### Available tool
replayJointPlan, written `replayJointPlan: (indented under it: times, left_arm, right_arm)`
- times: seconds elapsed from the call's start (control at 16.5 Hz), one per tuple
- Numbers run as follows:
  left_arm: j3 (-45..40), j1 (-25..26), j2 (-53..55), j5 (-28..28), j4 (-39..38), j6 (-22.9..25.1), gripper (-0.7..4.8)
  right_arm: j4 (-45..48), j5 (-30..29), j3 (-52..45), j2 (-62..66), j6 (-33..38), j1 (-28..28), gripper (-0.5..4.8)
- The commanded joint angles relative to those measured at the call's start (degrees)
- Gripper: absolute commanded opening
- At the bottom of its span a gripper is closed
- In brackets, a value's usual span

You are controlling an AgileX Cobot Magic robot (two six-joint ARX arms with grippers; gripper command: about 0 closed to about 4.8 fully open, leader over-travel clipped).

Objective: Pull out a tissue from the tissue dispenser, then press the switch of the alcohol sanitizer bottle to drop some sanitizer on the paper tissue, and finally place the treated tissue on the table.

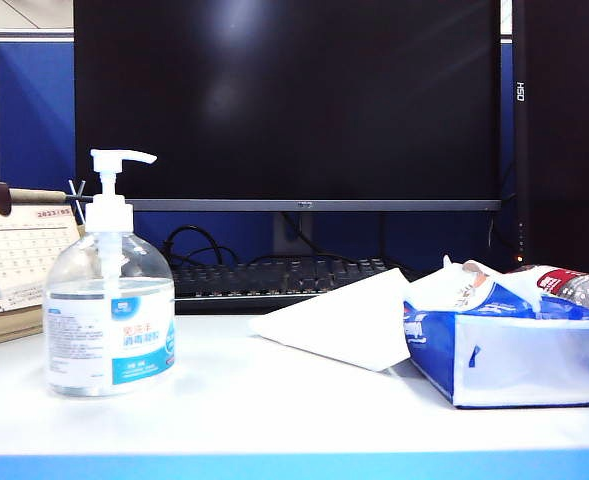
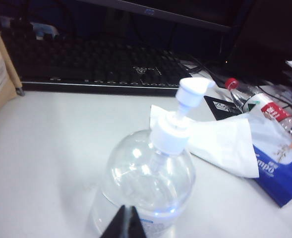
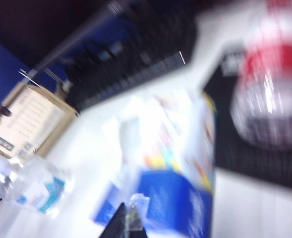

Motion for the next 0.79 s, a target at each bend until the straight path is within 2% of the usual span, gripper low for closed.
replayJointPlan:
  times: [0.06, 0.24, 0.3, 0.36, 0.48, 0.55, 0.61, 0.67, 0.73, 0.79]
  left_arm:
    - [0.0, -0.4, 0.0, -0.3, -1.1, -3.2, -0.05]
    - [0.0, -0.5, 0.2, -0.7, -1.3, -3.8, -0.05]
    - [0.0, -0.6, 0.8, -3.3, -1.6, -4.0, -0.05]
    - [0.0, -0.7, 2.0, -6.1, -1.9, -2.3, -0.05]
    - [0.0, -0.8, 5.4, -9.7, -2.2, 2.2, -0.05]
    - [0.0, -1.0, 7.2, -10.7, -1.7, 1.4, -0.05]
    - [0.0, -1.3, 8.0, -10.3, -1.3, 1.3, -0.05]
    - [0.0, -1.4, 8.0, -10.4, -1.2, 1.4, -0.05]
    - [0.0, -1.4, 8.0, -12.4, -0.9, 1.8, -0.05]
    - [0.0, -1.4, 8.1, -15.6, -0.3, 2.2, -0.05]
  right_arm:
    - [4.6, 2.0, -0.9, 0.2, 0.5, 5.9, -0.01]
    - [4.4, 9.0, -1.3, -0.1, 2.9, 16.9, -0.02]
    - [4.3, 12.9, -1.3, -0.1, 2.9, 23.0, -0.02]
    - [4.2, 15.9, -1.3, -0.1, 0.5, 28.9, -0.02]
    - [3.8, 22.1, -1.2, 0.1, -9.5, 38.4, -0.02]
    - [3.7, 30.6, -1.3, 0.5, -12.9, 43.0, -0.02]
    - [3.0, 41.5, -1.4, 1.2, -18.8, 47.2, -0.01]
    - [4.4, 50.7, -1.5, 2.1, -20.6, 50.0, -0.01]
    - [5.6, 54.7, -1.8, 2.5, -21.2, 50.8, -0.01]
    - [6.4, 56.0, -2.1, 2.5, -22.5, 50.8, -0.01]
